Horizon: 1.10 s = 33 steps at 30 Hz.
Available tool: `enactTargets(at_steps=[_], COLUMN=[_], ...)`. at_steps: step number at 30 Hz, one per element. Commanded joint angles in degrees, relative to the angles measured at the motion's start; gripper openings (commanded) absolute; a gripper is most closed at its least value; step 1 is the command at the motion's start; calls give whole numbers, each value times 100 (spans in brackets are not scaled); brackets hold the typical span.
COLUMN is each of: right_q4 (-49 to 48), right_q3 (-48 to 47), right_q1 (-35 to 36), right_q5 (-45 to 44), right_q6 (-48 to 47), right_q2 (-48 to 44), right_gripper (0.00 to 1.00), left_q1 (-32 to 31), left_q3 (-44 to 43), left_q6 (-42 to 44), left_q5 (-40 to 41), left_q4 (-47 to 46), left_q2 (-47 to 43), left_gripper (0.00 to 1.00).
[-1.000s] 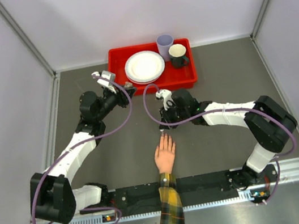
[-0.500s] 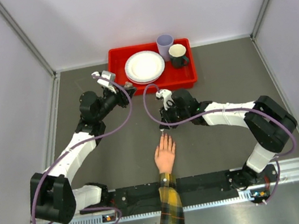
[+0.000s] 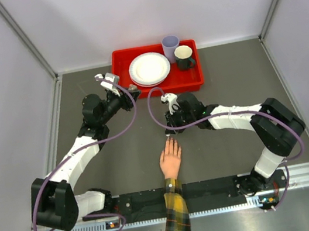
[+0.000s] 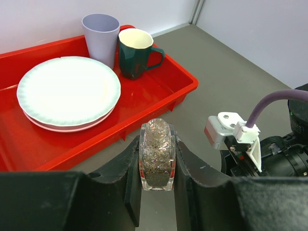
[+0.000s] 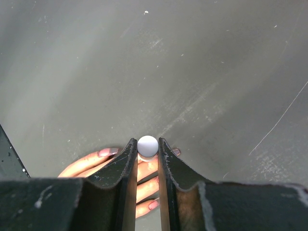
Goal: Paint the nails
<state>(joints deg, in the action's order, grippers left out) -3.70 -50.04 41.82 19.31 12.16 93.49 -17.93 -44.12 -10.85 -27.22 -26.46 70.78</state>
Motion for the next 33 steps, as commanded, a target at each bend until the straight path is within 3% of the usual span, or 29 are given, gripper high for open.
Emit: enactTargets(at_steps=[1,33], right_q4=[-183,-201], right_q3=[-181,-348], right_q1=[-16,-166], right_q5=[-59,-217], right_q6=[-4,84], right_q2=[73,169], right_gripper=[0,0], left_q1=[35,27], left_q3=[-9,17], left_q6=[-13,13], left_q5=[-73,-46], left_q4=[-263,-246], left_q2=[-56,-56], left_gripper=[0,0])
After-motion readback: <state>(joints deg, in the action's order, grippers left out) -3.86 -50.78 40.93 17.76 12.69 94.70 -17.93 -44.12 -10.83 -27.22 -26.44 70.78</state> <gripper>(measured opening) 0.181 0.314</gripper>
